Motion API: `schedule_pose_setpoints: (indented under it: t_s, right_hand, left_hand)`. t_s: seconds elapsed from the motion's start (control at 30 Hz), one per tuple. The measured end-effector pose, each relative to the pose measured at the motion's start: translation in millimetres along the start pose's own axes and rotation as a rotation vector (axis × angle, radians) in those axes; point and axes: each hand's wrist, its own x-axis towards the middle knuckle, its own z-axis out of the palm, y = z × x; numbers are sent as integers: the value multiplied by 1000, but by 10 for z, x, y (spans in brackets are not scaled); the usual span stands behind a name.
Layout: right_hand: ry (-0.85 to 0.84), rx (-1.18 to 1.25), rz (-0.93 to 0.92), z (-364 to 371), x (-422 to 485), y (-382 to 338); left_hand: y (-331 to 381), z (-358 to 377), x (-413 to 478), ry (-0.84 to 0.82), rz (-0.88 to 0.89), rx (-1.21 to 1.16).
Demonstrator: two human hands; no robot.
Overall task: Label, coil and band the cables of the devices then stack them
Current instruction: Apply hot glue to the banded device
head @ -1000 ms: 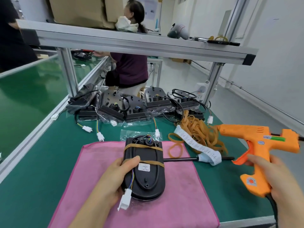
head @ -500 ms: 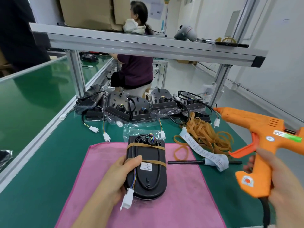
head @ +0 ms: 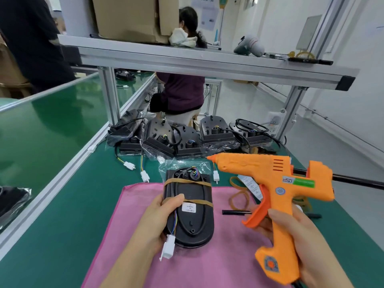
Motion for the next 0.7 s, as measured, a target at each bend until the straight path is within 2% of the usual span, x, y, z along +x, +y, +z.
schedule_pose_setpoints:
  t_s: [0.07,0.1,0.2,0.7]
  right_hand:
    - [-131,17,256,32,-70,162]
    - [-166,17,281,-64,-59,339]
    - [-53,29,276,-86,24,411]
    - [-43,-7,282,-36,-41,444]
  left_hand:
    - [-1,2,9,-2,2,4]
    - [-4,-1,18,-1,1,7]
    - [-11,1,35,-5,-3,8]
    - [-22,-3,61,-16,-3,0]
